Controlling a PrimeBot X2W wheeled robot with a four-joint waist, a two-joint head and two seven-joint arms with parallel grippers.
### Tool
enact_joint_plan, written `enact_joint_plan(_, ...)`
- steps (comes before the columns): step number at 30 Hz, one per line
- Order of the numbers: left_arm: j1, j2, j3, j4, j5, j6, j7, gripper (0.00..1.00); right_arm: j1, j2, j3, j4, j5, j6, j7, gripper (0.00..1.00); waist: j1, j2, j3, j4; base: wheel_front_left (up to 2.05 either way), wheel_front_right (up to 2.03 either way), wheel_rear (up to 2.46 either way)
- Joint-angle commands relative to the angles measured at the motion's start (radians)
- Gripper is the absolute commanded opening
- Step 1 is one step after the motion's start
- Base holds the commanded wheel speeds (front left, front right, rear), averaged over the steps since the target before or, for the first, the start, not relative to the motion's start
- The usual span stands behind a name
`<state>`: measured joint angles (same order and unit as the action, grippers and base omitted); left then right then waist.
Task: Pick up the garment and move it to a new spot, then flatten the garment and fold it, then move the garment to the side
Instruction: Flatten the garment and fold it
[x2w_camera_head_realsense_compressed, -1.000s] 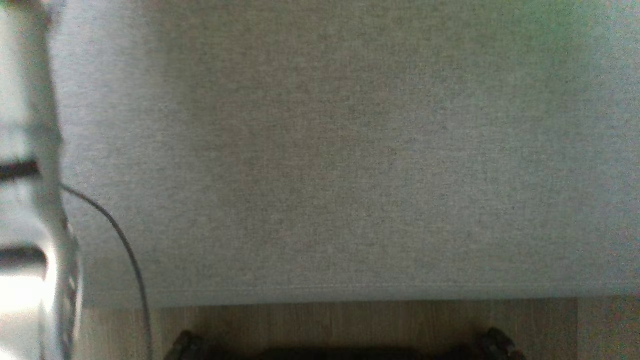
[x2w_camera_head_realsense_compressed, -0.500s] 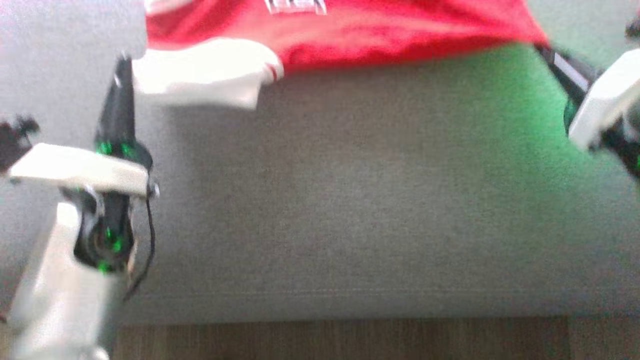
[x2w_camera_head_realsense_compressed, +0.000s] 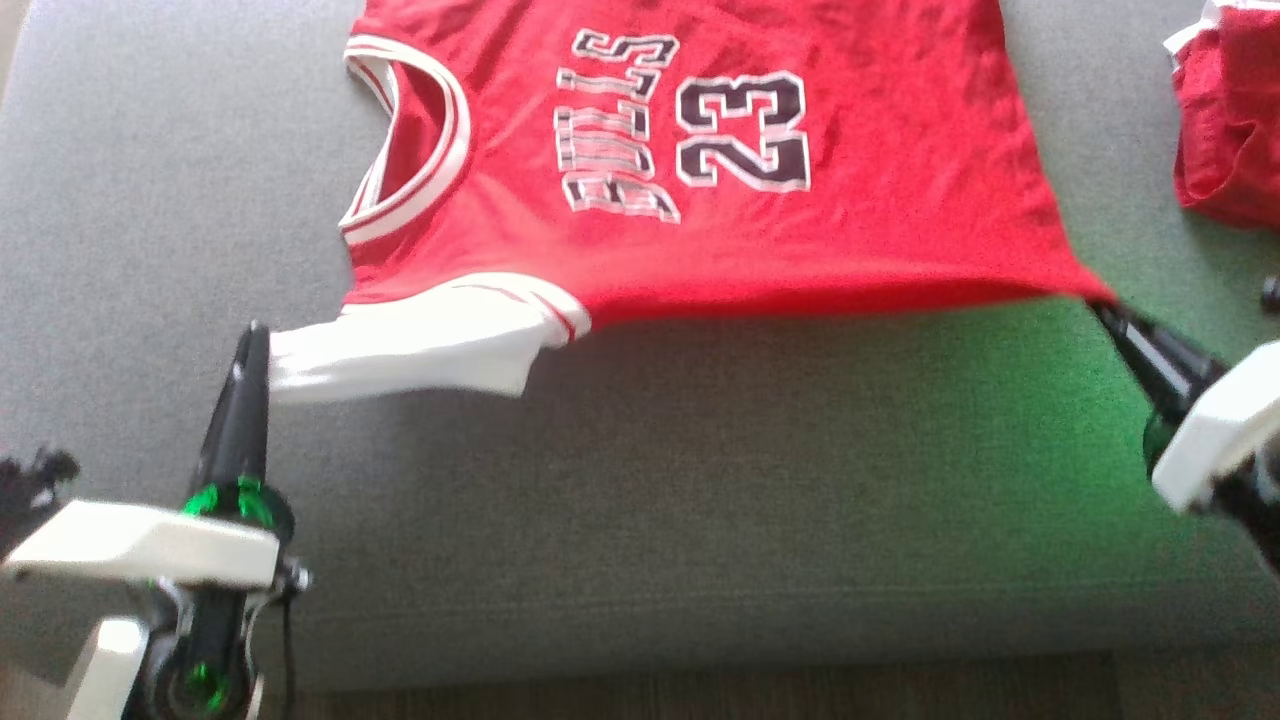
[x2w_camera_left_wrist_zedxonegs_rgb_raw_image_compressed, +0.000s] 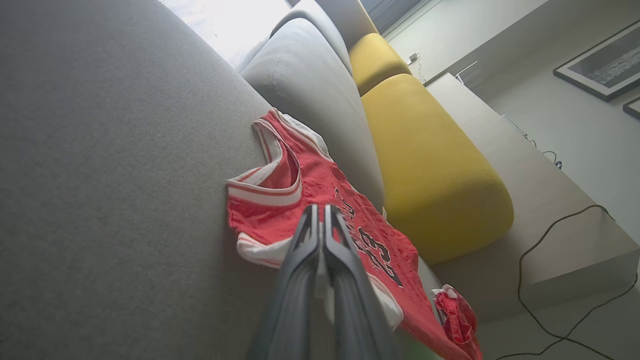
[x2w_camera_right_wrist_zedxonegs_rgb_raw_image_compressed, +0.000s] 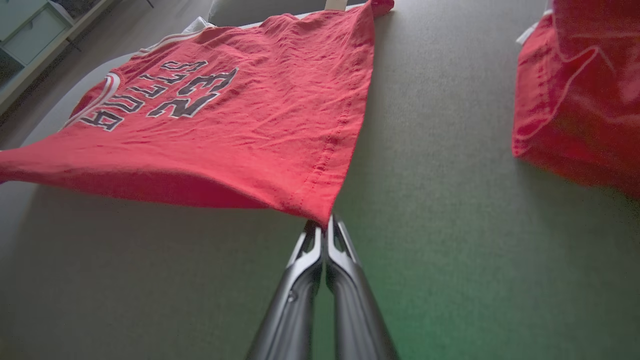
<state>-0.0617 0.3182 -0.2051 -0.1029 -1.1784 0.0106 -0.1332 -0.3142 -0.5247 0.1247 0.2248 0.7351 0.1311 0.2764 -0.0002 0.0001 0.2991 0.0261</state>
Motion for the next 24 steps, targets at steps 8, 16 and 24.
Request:
enact_joint_plan(8,0.174,0.046,0.068,-0.258,-0.028,0.077,0.013,0.0,0.266,0.09,-0.23,-0.288,-0.121,0.0,0.079,0.0,0.0002,-0.0001,-0.002,0.005,0.0,0.0,0.0)
enact_joint_plan(16,0.199,0.025,0.081,-0.371,-0.067,0.11,0.018,0.0,0.309,0.185,-0.328,-0.436,-0.185,0.0,0.123,0.0,0.0002,-0.0001,0.005,0.002,0.0,0.0,0.0)
enact_joint_plan(24,0.021,-0.038,0.03,-0.233,-0.047,0.093,0.001,0.0,0.186,0.238,-0.262,-0.314,-0.268,0.0,0.11,0.0,0.0002,-0.0001,-0.001,-0.004,0.0,0.0,0.0)
